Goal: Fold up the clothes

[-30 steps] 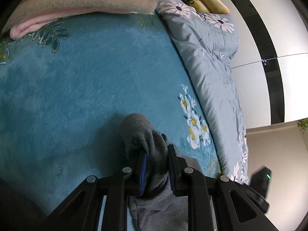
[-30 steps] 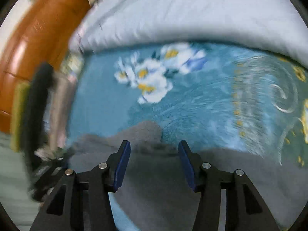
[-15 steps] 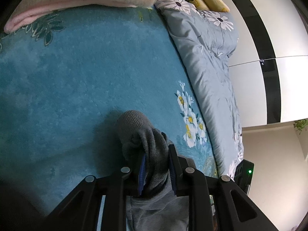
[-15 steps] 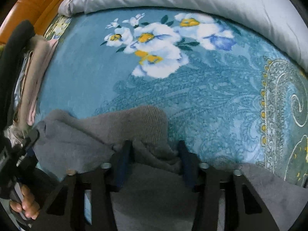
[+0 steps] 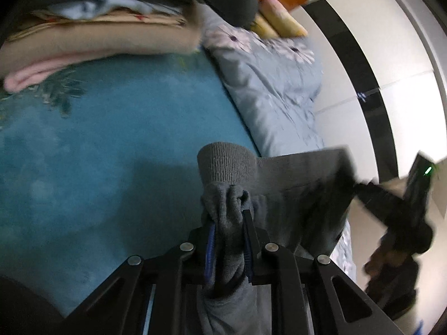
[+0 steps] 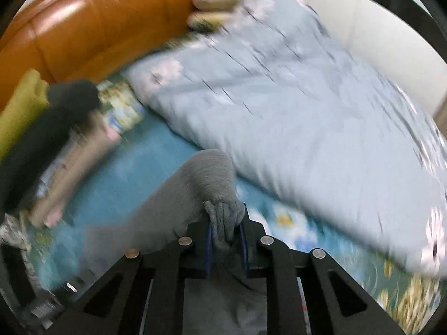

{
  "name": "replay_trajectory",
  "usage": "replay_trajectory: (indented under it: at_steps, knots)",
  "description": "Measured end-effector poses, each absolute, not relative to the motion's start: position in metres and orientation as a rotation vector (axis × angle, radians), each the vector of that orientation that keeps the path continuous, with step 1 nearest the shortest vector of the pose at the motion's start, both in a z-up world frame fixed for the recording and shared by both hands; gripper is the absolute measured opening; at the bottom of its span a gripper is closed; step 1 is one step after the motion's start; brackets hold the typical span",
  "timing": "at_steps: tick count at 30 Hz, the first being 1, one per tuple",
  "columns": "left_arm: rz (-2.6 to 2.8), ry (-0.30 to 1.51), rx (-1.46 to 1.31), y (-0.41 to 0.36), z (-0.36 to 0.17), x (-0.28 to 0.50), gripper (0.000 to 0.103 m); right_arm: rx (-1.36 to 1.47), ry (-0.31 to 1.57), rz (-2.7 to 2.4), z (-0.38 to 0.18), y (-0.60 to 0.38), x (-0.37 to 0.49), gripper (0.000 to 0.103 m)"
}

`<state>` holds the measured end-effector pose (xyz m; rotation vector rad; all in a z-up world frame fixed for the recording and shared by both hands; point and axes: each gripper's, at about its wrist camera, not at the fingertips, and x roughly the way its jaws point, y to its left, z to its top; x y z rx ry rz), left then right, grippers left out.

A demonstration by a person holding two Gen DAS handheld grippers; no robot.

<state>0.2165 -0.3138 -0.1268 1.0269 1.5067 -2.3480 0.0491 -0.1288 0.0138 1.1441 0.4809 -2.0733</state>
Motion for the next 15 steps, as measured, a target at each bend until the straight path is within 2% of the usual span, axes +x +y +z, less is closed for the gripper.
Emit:
replay_trajectory:
  at_steps: [4,8,12,15]
  knots:
    - [-2.205,1.534,0.993,-0.333,-0.139,0.226,0.018,1.158,0.581,-1.976,-0.006,-0.190,0.056,0.016]
    - [-2.194,1.456,1.000,-0.335,-0.139,0.225,0.018,1.247,0.677,-1.900,-0.050,-0.229,0.060,0.017]
    - [-2.192,1.395,1.003,-0.338,-0.138,0.224,0.018,1.280,0.662,-1.904,-0.067,-0.239,0.049,0.017]
    - [-2.172,1.376,1.018,-0.342,-0.142,0.222,0.018,1.349,0.560,-1.929,-0.069,-0.234,0.033,0.019]
